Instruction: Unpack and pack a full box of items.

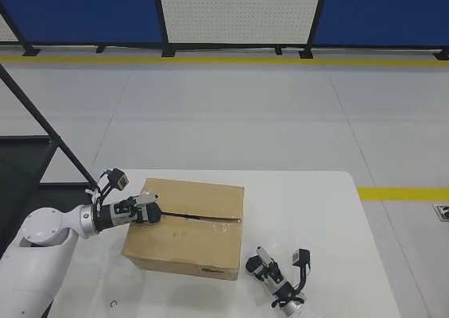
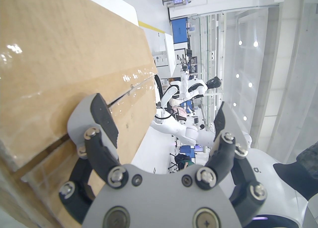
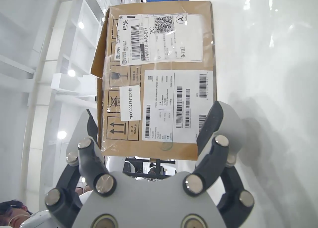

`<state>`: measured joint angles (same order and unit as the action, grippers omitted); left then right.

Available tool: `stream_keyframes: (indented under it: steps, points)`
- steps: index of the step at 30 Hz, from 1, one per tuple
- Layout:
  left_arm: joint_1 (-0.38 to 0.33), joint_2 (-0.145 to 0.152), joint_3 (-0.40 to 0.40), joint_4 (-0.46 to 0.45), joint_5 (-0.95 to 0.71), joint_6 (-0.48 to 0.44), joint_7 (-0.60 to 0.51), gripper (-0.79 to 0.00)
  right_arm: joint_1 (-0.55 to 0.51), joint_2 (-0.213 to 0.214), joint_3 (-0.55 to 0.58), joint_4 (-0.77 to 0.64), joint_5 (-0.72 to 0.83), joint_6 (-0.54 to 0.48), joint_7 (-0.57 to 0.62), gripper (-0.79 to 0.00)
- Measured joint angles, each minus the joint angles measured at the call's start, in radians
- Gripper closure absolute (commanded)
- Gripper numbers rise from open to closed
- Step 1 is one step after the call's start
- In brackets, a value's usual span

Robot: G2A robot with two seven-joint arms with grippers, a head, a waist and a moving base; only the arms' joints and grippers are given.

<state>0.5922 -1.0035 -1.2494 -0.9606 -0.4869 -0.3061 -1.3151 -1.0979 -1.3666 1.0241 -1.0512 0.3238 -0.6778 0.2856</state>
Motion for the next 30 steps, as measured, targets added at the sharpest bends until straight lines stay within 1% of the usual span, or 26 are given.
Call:
stream_keyframes:
  steps: [7,16,26,30]
  points:
    - [0.0,0.0,0.0,0.0,0.0,0.0,0.0,-0.785,0.054,-0.032,-0.046,0.088,0.003,-0.076,-0.028,-0.785]
    - [0.0,0.0,0.0,0.0,0.0,0.0,0.0,-0.785,0.125,-0.067,-0.083,0.163,-0.063,-0.068,-0.107,-0.785]
    - [0.0,0.0,0.0,0.0,0.0,0.0,0.0,-0.785,0.135,-0.089,-0.072,0.185,-0.163,-0.135,-0.264,-0.785]
    - [0.0,0.0,0.0,0.0,0.0,0.0,0.0,-0.785,0.124,-0.093,-0.049,0.175,-0.156,-0.175,-0.314,-0.785]
